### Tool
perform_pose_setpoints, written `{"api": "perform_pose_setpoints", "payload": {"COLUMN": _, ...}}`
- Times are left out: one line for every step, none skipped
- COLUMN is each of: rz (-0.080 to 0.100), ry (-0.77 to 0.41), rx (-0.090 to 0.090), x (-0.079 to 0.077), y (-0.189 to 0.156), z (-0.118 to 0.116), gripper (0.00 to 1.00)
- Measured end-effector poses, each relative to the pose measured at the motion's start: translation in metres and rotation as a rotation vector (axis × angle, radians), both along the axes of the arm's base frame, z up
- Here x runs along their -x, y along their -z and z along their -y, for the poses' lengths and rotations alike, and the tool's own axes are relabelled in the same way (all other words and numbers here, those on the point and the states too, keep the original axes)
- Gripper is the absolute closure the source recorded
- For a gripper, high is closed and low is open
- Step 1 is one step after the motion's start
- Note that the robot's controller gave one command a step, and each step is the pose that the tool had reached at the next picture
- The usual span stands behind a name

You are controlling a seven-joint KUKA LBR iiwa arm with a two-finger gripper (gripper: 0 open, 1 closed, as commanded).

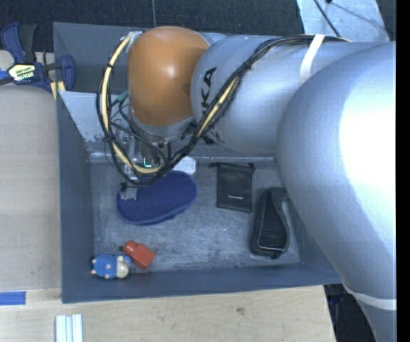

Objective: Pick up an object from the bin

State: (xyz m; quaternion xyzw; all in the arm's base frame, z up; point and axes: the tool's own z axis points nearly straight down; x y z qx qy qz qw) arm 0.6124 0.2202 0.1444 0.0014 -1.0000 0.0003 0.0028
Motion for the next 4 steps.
{"api": "perform_pose_setpoints", "payload": {"rz": 0.004, "ry": -0.391, "rx": -0.001, "x": 0.016, "y": 0.069, "z": 0.060, "gripper": 0.00}}
{"api": "perform_pose_setpoints", "payload": {"rz": 0.015, "ry": -0.391, "rx": -0.004, "x": 0.013, "y": 0.065, "z": 0.058, "gripper": 1.00}}
{"api": "perform_pose_setpoints", "payload": {"rz": 0.009, "ry": -0.386, "rx": -0.003, "x": 0.057, "y": 0.024, "z": 0.049, "gripper": 1.00}}
{"api": "perform_pose_setpoints", "payload": {"rz": 0.007, "ry": -0.383, "rx": -0.002, "x": 0.056, "y": 0.026, "z": 0.050, "gripper": 0.00}}
